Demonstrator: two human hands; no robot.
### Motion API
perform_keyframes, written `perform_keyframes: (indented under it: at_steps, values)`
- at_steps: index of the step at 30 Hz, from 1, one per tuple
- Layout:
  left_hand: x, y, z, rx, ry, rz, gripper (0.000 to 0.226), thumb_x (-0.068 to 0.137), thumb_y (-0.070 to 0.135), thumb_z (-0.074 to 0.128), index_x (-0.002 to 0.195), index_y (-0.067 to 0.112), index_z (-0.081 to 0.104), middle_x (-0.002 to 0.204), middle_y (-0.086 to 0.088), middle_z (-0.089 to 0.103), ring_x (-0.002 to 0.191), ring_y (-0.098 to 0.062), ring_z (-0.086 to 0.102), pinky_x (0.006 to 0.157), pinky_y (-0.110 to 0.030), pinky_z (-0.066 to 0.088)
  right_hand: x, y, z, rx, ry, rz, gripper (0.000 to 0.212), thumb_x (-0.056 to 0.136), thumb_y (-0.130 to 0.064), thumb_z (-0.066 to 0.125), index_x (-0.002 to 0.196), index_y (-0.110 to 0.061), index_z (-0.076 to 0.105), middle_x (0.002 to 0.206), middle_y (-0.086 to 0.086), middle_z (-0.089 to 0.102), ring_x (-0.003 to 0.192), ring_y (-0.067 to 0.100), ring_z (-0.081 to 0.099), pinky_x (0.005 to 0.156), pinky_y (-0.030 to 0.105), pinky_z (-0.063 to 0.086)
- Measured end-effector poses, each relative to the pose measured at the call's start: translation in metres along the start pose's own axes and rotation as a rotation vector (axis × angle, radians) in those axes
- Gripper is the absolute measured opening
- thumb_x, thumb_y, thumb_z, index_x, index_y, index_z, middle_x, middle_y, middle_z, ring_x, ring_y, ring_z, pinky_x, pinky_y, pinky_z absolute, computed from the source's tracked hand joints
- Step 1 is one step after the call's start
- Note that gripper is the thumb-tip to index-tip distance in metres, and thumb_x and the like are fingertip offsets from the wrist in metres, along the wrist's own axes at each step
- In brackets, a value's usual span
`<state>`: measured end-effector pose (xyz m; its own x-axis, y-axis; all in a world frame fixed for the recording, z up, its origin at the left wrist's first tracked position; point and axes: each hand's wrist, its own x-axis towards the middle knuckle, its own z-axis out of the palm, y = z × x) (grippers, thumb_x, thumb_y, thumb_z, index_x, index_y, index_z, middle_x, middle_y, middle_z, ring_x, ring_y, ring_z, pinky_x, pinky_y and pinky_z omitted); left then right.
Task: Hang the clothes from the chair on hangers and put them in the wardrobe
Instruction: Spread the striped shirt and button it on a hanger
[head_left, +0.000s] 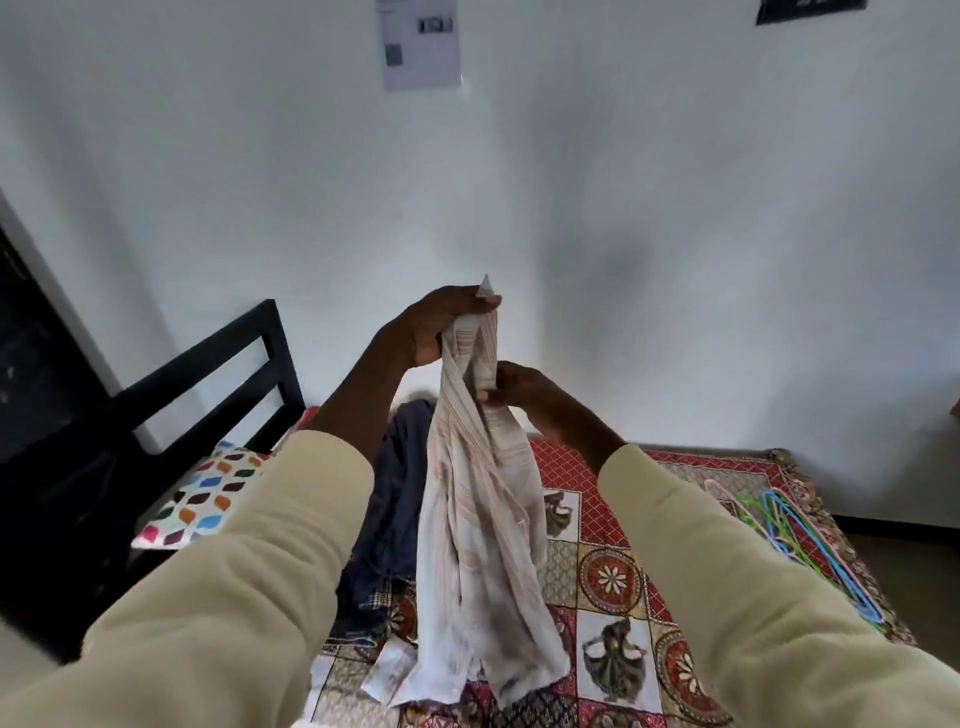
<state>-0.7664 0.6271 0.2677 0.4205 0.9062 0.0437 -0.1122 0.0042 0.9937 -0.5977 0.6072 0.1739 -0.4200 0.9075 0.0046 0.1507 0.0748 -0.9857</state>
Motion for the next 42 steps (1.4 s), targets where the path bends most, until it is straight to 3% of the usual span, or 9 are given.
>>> perform_keyframes:
  at_steps: [4,7,10,16,21,23,29,38,42]
  values:
    - [-0.014,0.02,-0.022,0.112,0.064,0.058,0.021,0.072,0.012,0.08,0.088,0.009,0.066,0.078,-0.001,0.069,0.072,-0.014,0.067,0.07,-0.024,0.055,0.022,-0.008,0.02,-0.242,0.387,-0.083,0.016,0.08,-0.012,0.076,0.082,0.002,0.067,0.077,0.02,0.065,0.069,0.015,0.054,0.063,0.031,0.044]
    - [-0.022,0.026,-0.061,0.577,0.246,0.055,0.068,0.066,0.019,0.088,0.127,0.013,0.058,0.117,-0.002,0.063,0.101,-0.018,0.061,0.093,-0.031,0.048,0.035,-0.012,0.016,-0.421,0.687,-0.162,0.031,0.077,-0.013,0.076,0.069,-0.013,0.046,0.064,-0.002,0.049,0.063,0.018,0.047,0.055,0.031,0.034]
    - [-0.028,0.02,-0.088,0.935,0.307,0.163,0.092,0.07,0.019,0.088,0.147,0.024,0.039,0.14,0.003,0.047,0.121,-0.012,0.046,0.1,-0.024,0.036,0.039,-0.025,0.017,-0.619,0.68,-0.217,0.023,0.078,-0.009,0.065,0.081,-0.015,0.043,0.078,0.005,0.057,0.076,0.032,0.058,0.064,0.04,0.045]
    - [-0.012,-0.005,-0.08,1.422,0.359,0.14,0.064,0.06,0.044,0.087,0.111,0.014,0.063,0.123,-0.009,0.047,0.117,-0.025,0.044,0.095,-0.038,0.041,0.043,-0.035,0.019,-0.922,0.589,-0.353,0.027,0.077,-0.001,0.053,0.101,-0.009,0.044,0.094,0.009,0.063,0.079,0.035,0.059,0.065,0.039,0.046]
    - [-0.002,-0.02,-0.054,1.297,0.162,0.254,0.016,0.083,0.011,0.066,0.095,0.013,0.056,0.079,0.003,0.058,0.078,-0.024,0.057,0.07,-0.031,0.04,0.041,-0.04,0.008,-1.095,0.538,-0.368,0.029,0.078,-0.001,0.054,0.104,-0.006,0.043,0.088,0.01,0.06,0.075,0.035,0.057,0.061,0.034,0.036]
    - [0.006,-0.026,-0.046,1.359,0.199,0.275,0.008,0.087,0.007,0.057,0.094,0.01,0.059,0.085,-0.002,0.06,0.083,-0.028,0.06,0.069,-0.032,0.041,0.04,-0.043,0.001,-1.102,0.543,-0.335,0.026,0.079,-0.004,0.056,0.101,-0.007,0.043,0.086,0.009,0.059,0.074,0.034,0.056,0.06,0.034,0.036]
    - [0.033,-0.012,-0.014,1.2,0.271,0.383,0.019,0.085,-0.001,0.048,0.098,0.005,0.06,0.086,-0.017,0.067,0.078,-0.033,0.06,0.068,-0.036,0.044,0.033,-0.044,-0.032,-0.798,0.517,-0.297,0.033,0.07,-0.031,0.086,0.08,-0.016,0.058,0.081,-0.007,0.054,0.075,0.014,0.05,0.074,0.038,0.046]
    - [0.053,0.033,0.033,1.423,0.147,0.708,0.029,0.09,0.023,0.047,0.106,0.014,0.069,0.103,-0.004,0.073,0.093,-0.026,0.066,0.076,-0.032,0.046,0.008,-0.049,-0.037,-0.538,0.91,-0.332,0.033,0.093,-0.04,0.059,0.078,-0.013,0.048,0.072,-0.002,0.055,0.065,0.017,0.05,0.056,0.031,0.035]
    - [0.057,0.048,0.024,1.497,0.13,0.93,0.042,0.092,0.035,0.038,0.113,0.015,0.07,0.106,-0.002,0.072,0.097,-0.024,0.066,0.079,-0.035,0.048,0.001,-0.08,-0.056,-0.476,0.823,-0.38,0.025,0.089,-0.025,0.067,0.078,-0.014,0.048,0.065,-0.009,0.05,0.06,0.01,0.047,0.059,0.029,0.038]
